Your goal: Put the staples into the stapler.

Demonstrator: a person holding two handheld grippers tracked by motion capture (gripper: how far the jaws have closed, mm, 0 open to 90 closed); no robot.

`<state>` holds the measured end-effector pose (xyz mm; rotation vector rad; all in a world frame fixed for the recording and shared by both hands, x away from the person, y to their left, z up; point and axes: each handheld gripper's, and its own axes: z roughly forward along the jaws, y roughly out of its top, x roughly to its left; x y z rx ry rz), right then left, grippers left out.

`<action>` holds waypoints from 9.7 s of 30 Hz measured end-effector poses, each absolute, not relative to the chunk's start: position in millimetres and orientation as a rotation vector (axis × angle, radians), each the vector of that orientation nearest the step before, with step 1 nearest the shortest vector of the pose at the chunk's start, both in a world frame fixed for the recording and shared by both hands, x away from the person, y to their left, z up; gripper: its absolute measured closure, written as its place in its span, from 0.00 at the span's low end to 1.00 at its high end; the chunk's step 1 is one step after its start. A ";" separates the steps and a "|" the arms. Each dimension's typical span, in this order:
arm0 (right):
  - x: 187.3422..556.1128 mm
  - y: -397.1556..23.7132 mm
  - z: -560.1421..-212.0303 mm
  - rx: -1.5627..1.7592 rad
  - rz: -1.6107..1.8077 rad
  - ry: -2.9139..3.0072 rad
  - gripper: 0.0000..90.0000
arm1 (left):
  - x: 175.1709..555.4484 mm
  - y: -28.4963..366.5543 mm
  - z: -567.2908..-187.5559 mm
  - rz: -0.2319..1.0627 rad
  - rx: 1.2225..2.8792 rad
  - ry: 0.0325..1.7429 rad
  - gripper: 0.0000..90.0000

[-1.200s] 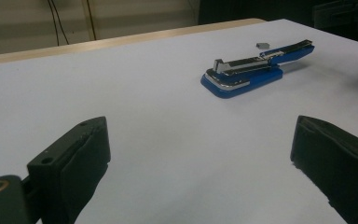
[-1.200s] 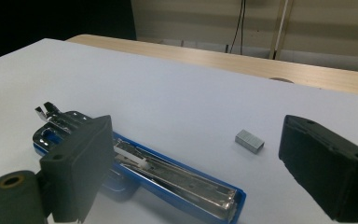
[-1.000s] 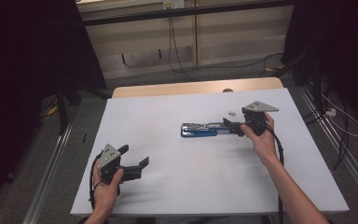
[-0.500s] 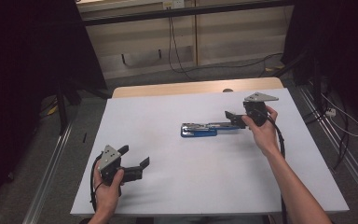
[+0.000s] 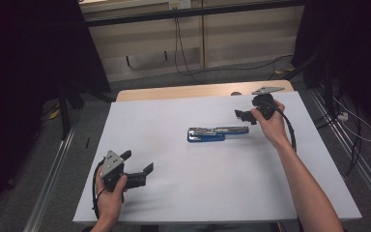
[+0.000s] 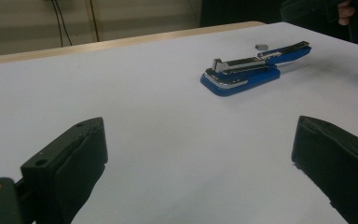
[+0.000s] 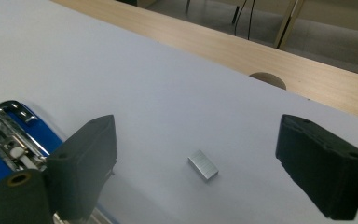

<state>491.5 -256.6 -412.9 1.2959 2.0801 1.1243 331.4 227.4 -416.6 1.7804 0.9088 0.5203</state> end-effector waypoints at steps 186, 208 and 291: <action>484.4 -153.7 -390.6 0.730 1.267 2.594 0.88 | 337.4 224.2 -421.0 0.477 1.844 0.905 0.05; 502.8 -119.5 -399.9 0.656 1.236 2.645 0.88 | 337.3 225.4 -421.0 0.479 1.849 0.901 0.05; 518.6 -115.5 -426.1 0.330 1.235 2.758 0.88 | 338.7 224.1 -422.3 0.468 1.868 0.899 0.05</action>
